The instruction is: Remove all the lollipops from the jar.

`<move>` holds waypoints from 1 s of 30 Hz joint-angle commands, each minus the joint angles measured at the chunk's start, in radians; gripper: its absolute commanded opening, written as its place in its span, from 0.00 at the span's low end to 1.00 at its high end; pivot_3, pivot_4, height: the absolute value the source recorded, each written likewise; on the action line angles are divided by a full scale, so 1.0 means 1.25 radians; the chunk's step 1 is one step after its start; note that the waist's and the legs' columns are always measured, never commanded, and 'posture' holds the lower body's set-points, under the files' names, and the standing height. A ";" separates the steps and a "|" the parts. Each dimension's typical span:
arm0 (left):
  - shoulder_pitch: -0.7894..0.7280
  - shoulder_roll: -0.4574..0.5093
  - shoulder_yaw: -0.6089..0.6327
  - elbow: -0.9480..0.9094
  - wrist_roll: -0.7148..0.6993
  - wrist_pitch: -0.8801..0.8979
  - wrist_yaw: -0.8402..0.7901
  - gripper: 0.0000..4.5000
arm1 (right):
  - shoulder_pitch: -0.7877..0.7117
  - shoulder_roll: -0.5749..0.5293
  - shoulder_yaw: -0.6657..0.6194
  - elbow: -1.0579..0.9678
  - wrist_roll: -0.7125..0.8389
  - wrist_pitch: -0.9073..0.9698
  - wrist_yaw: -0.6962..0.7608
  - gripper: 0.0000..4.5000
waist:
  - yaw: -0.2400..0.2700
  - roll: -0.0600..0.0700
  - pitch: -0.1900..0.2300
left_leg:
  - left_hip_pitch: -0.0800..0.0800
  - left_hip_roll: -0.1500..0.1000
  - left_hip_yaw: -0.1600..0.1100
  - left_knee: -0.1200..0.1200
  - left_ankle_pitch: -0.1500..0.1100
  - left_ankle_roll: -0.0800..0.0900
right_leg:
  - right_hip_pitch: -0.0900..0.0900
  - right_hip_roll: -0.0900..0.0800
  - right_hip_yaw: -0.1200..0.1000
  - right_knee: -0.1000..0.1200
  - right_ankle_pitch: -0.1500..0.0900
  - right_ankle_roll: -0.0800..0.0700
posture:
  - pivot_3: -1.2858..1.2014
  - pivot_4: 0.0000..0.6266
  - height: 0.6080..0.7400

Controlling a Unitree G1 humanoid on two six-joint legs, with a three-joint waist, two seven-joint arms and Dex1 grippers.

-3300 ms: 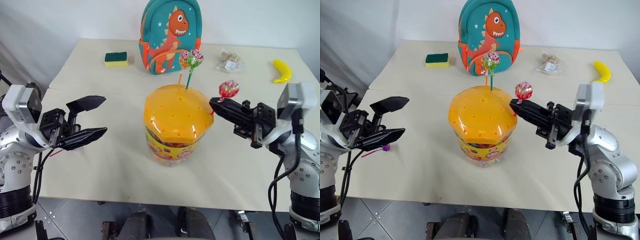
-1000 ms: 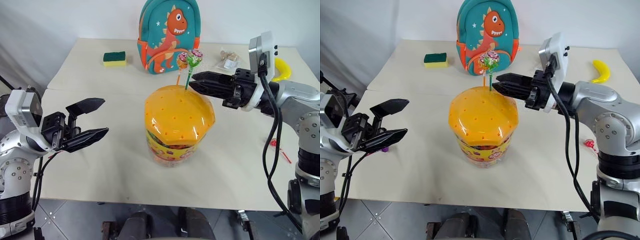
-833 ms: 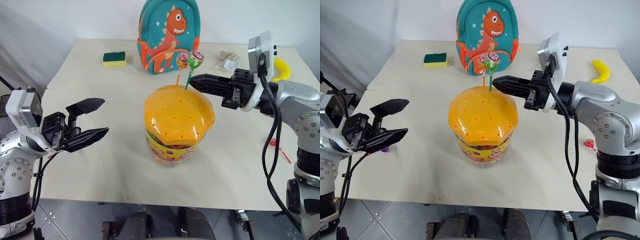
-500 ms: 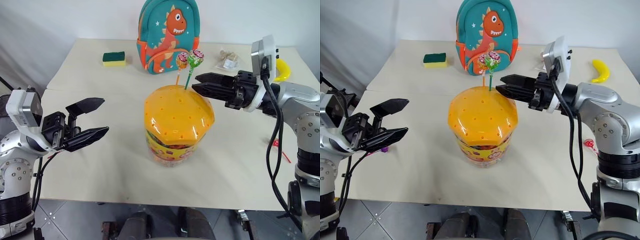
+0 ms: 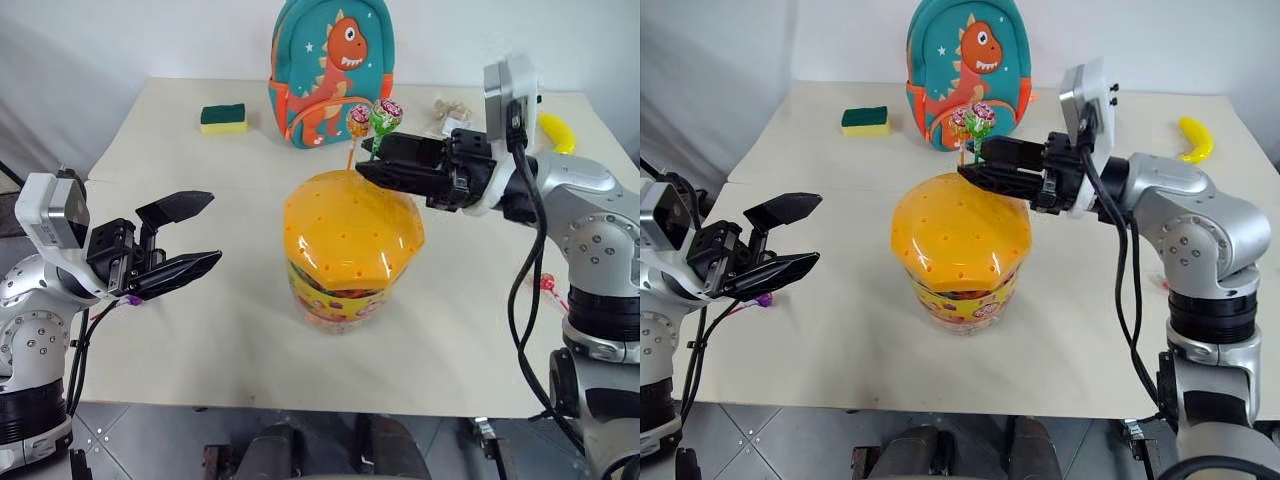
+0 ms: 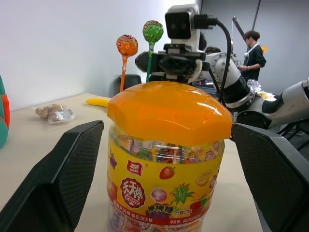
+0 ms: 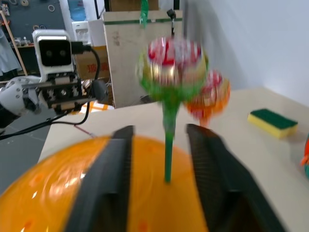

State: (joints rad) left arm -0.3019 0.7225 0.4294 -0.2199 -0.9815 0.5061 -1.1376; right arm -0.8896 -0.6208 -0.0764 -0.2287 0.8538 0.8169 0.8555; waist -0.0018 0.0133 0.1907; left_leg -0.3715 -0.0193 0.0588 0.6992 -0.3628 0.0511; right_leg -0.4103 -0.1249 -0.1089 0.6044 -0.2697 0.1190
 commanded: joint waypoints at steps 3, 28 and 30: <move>-0.009 0.002 0.009 -0.010 -0.004 -0.015 -0.005 1.00 | -0.013 0.002 -0.050 0.011 0.024 -0.013 0.005 0.01 | 0.000 0.000 0.000 | 0.000 -0.001 0.000 0.000 0.000 0.000 | 0.000 0.000 0.000 0.000 0.000 0.000 | 0.52 0.24 1.00; 0.011 0.019 -0.113 -0.050 0.085 -0.058 -0.112 1.00 | 0.499 -0.445 -0.129 0.462 -0.503 -0.284 -0.079 0.01 | 0.000 0.002 0.000 | 0.002 0.000 0.007 -0.001 0.001 0.001 | 0.000 0.000 -0.001 0.000 0.001 0.001 | 0.52 0.24 1.00; 0.018 0.018 -0.115 -0.057 0.082 -0.057 -0.112 1.00 | 0.508 -0.437 -0.109 0.514 -0.545 -0.338 -0.095 0.01 | -0.001 0.002 0.000 | 0.002 0.001 0.007 -0.001 0.001 0.001 | 0.000 0.000 0.000 0.000 0.001 0.001 | 0.52 0.24 1.00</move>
State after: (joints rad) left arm -0.2891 0.7464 0.2798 -0.2615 -0.8744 0.4470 -1.2720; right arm -0.2531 -1.1677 -0.2104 0.3814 0.2164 0.4606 0.7602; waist -0.0036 0.0156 0.1910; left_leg -0.3685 -0.0184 0.0675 0.6974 -0.3611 0.0517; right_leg -0.4101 -0.1254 -0.1088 0.6037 -0.2690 0.1205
